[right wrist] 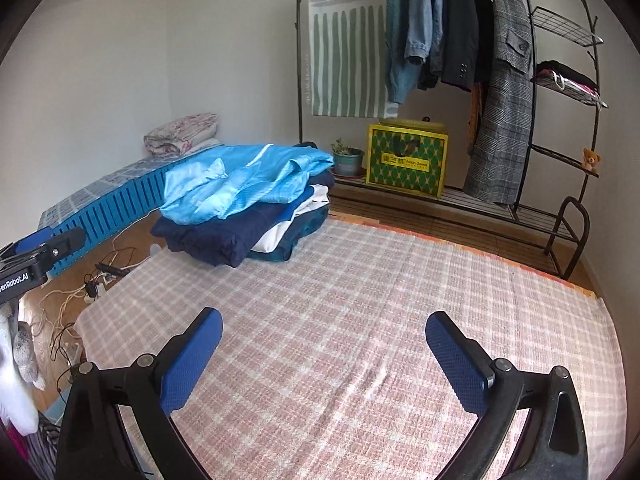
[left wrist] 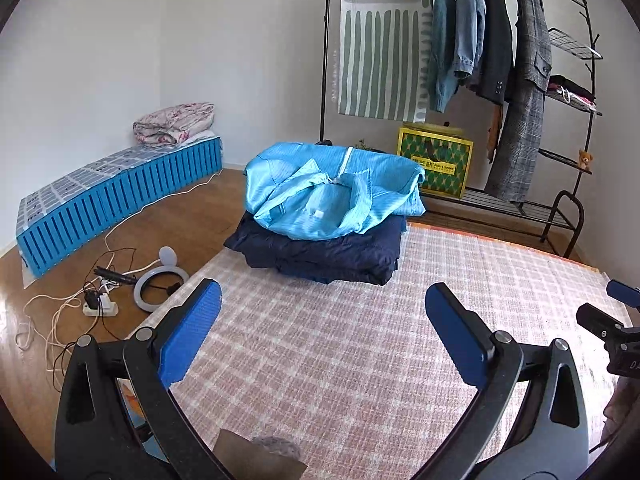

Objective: Fold large clothes

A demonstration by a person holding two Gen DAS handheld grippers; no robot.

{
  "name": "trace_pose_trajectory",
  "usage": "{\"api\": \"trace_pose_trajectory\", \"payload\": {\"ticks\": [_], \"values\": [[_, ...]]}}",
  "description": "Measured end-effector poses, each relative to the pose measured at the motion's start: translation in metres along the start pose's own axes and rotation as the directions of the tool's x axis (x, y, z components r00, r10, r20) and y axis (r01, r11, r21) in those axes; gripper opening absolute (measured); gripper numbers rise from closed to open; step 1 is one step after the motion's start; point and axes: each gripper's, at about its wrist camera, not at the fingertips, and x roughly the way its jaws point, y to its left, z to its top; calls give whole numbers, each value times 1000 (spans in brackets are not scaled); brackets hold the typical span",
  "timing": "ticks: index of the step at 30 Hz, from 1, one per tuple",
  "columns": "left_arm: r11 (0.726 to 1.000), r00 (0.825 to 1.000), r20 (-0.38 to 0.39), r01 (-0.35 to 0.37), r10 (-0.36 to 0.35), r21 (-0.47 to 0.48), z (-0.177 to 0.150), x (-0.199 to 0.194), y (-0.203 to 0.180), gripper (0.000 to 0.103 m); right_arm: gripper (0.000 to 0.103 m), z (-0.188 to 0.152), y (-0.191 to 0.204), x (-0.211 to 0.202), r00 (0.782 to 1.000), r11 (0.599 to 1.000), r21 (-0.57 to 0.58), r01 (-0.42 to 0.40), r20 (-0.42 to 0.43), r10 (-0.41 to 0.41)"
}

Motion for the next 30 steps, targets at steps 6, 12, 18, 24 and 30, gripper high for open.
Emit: {"api": "trace_pose_trajectory", "payload": {"ticks": [6,12,18,24,30], "values": [[1000,1000,14,11,-11,-1,2,3,-2,103,103,-1,1,1,1000,1000,-16,19,9,-19],[1000,1000,20,15,-15,18,2,3,-6,103,103,-2,3,5,1000,1000,-17,17,-2,-17],[1000,1000,22,10,-10,22,3,4,-5,103,103,-2,3,8,1000,1000,-13,20,-9,-20],[1000,999,34,6,-6,17,3,1,-3,103,103,-3,4,7,1000,1000,-20,22,-7,-22],[1000,999,33,8,-9,22,3,0,-3,103,103,-6,4,8,1000,1000,-21,11,-20,-11]]}}
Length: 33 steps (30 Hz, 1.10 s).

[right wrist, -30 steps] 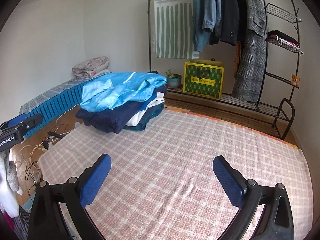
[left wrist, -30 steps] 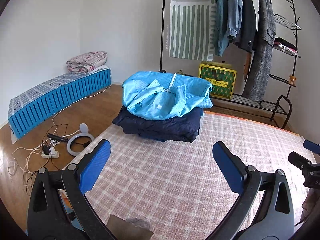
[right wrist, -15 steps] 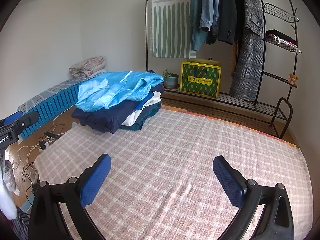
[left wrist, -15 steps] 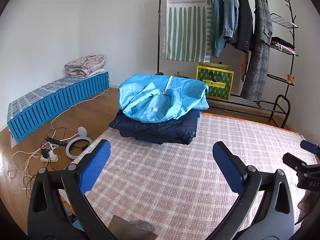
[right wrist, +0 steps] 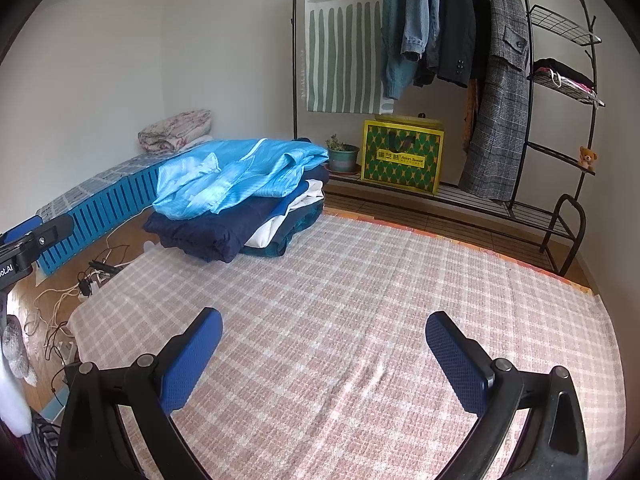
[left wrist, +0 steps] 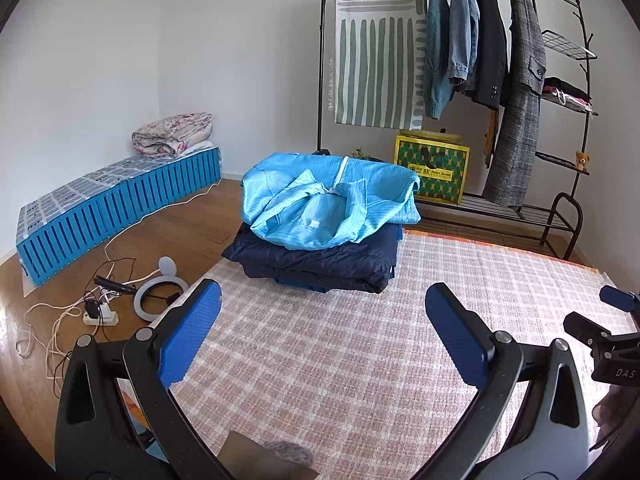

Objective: Fold large clothes

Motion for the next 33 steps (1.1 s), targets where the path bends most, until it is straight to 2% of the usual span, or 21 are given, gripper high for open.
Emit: {"api": "trace_pose_trajectory", "payload": {"ticks": [33], "values": [[1000,999,28,-17,18,-7,10,-8,-2,103,103,-1,4,-7,1000,999,-37,15,13,-15]]}}
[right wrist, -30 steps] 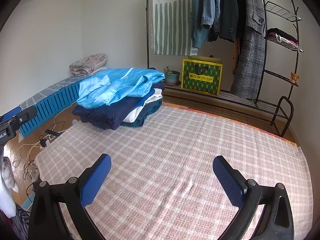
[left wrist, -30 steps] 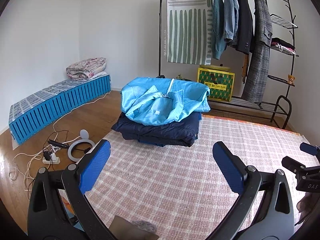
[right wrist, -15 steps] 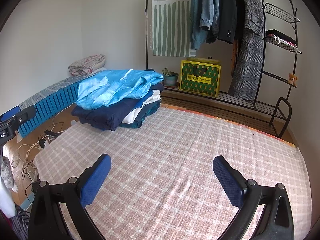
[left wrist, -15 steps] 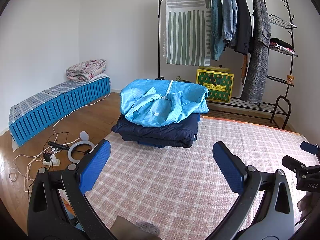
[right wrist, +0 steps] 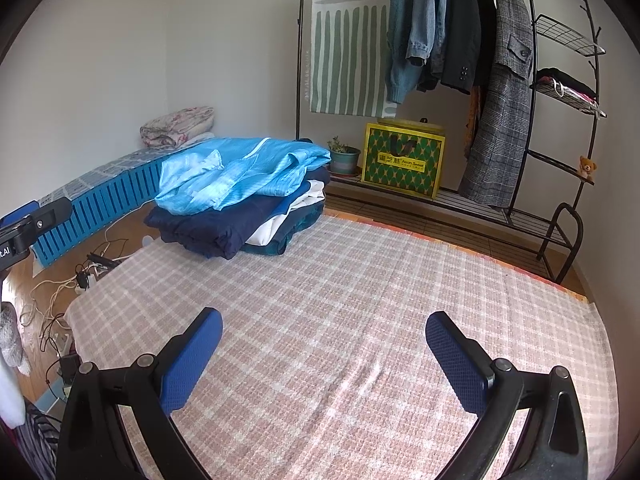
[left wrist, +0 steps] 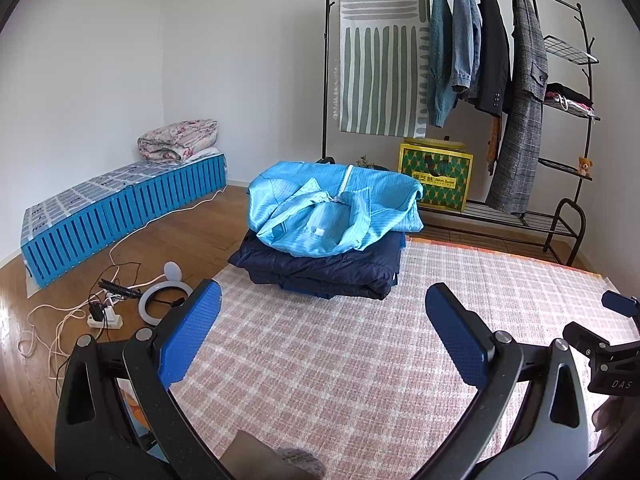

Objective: Fold large clothes

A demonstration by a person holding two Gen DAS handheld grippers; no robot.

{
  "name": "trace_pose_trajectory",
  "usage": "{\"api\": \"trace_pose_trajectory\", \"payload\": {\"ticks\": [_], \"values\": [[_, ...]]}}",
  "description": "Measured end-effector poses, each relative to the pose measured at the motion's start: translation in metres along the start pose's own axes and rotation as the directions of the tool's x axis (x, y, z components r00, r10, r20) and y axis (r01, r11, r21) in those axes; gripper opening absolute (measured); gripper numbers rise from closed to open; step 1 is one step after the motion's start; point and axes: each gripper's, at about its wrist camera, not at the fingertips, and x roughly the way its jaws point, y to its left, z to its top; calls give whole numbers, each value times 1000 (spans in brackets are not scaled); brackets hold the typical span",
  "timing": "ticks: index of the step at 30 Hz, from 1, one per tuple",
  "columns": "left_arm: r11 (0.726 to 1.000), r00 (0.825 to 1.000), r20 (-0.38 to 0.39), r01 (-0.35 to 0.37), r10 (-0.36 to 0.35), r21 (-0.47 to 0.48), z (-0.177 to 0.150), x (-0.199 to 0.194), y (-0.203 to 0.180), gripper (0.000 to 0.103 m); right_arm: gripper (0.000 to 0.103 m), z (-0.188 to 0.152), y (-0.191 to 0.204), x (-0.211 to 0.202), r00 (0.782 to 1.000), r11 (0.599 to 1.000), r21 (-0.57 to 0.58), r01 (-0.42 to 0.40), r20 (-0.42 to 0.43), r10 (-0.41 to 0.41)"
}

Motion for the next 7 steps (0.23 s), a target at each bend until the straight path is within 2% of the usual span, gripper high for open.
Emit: {"api": "trace_pose_trajectory", "payload": {"ticks": [7], "values": [[999,999,20,-36,36,0,-2,-2,1,103,103,0,-1,0,1000,1000,5,-2,-5,2]]}}
